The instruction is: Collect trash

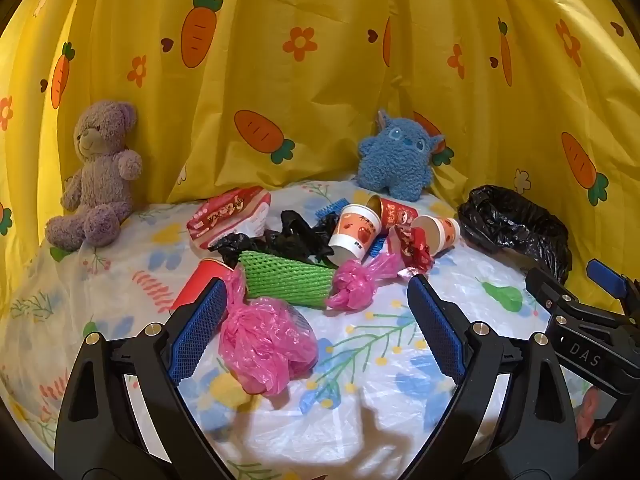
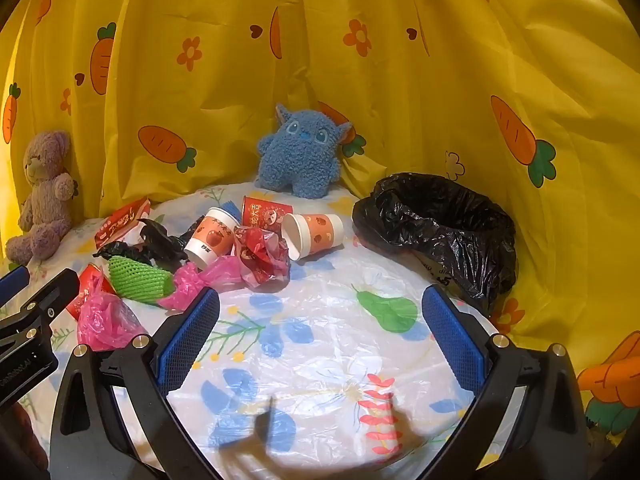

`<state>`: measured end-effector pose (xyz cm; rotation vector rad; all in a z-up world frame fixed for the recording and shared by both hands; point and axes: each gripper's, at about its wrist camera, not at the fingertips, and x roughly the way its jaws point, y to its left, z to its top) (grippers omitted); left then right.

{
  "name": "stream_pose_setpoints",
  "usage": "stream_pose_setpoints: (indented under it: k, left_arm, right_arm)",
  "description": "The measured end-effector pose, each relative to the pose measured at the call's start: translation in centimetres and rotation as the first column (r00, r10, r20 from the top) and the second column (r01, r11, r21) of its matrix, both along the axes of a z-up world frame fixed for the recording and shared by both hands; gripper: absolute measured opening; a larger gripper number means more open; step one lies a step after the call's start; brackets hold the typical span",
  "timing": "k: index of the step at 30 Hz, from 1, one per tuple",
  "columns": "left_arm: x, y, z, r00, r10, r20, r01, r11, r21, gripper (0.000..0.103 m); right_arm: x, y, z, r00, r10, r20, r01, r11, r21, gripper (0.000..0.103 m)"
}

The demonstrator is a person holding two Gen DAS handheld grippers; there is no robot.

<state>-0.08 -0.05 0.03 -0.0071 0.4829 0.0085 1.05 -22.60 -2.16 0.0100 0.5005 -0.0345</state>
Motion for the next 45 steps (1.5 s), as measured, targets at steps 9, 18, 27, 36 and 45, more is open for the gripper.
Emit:
stream_pose_setpoints:
  k: [9,18,27,36,45]
  left_arm:
    - [0.25,-0.50,0.25,1.000,-0.013,-0.007,0.013,1.000,-0.013,0.090]
    - [0.08,-0.32,0.09,1.000,-0.019,-0.011,0.019,0.999,-0.027,0.090]
    - [0.45,-0.47,0.19,1.000,-0.020,-0.014,0.019,0.999,-0.031,0.090]
    - [0.67,0.07,-0.08,1.000,-0.019,-0.017,0.018,0.999,-0.031,0.090]
    - [0.42,-0.14,-0.23,1.000,-0.023,-0.011,0.023,0.999,-0.030,0.090]
  right_arm:
    - [-0.07,0.07,0.01,1.000,-0.001,0.003,0.001,1.000,0.001,0.098]
    - [-0.04,0.06,0.00,1.000,0.001,0.002,-0.001,1.000,0.005,0.098]
    - [0.03,0.06,0.01,1.000,0.000,0.004,0.000,1.000,0.006,0.098]
    - [0.06,0.04,-0.03,1.000,0.000,0.003,0.000,1.000,0.006,0.098]
    - [0.05,-0.02,-0.05,1.000,-0.002,0.003,0.002,1.000,0.006,0.098]
